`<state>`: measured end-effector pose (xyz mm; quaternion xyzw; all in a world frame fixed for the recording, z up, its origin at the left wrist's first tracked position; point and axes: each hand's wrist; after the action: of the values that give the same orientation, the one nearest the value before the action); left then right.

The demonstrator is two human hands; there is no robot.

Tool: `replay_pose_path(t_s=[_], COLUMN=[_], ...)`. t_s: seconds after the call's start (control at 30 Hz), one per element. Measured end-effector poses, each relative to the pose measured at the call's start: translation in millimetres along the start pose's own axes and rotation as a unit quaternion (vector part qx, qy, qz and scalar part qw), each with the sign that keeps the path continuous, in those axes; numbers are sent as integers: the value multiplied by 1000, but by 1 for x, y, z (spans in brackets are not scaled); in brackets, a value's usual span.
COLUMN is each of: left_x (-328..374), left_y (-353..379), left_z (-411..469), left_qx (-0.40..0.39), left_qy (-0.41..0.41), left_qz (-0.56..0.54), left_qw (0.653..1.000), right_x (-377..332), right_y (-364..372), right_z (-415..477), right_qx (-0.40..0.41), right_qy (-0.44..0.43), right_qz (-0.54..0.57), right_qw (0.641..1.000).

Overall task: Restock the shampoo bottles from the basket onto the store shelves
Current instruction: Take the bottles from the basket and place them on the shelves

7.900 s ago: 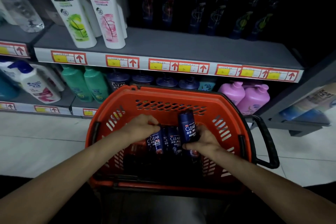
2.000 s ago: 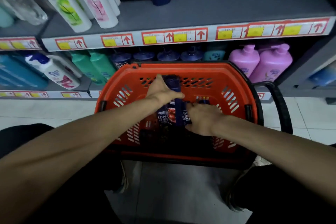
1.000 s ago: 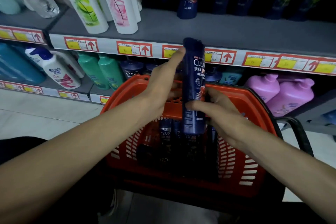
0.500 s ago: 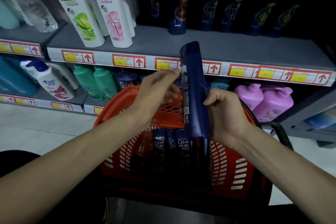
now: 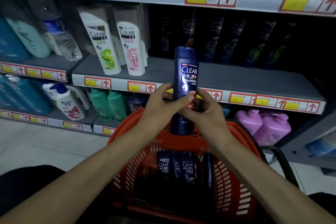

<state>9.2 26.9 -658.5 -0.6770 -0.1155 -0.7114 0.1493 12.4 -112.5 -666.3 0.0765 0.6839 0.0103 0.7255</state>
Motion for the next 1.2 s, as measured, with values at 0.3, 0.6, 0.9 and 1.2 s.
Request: replay_pose_path(t_s=[0.3, 0.6, 0.9, 1.2], left_x=[17, 17, -7, -12], left_y=[-13, -11, -1, 10], left_z=[32, 90, 135, 146], left_qx=[34, 79, 98, 97], left_qy=[9, 78, 115, 41], left_qz=[-58, -40, 160, 160], left_qw=[998, 993, 975, 982], right_x=[1, 2, 16, 22], right_y=[23, 68, 111, 129], right_z=[25, 66, 122, 139], right_qx=[19, 89, 167, 135], right_qy=[-89, -138, -156, -94], right_qz=[-191, -278, -297, -233], right_qw=[977, 947, 927, 959])
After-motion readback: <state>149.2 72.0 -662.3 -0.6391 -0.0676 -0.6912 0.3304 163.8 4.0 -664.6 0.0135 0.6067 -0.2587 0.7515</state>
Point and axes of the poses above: each hand's wrist, its own z-axis towards the middle knuckle, its own y-axis out of the palm, x = y × z, and after that the axes turned 14 degrees about x, right-handed
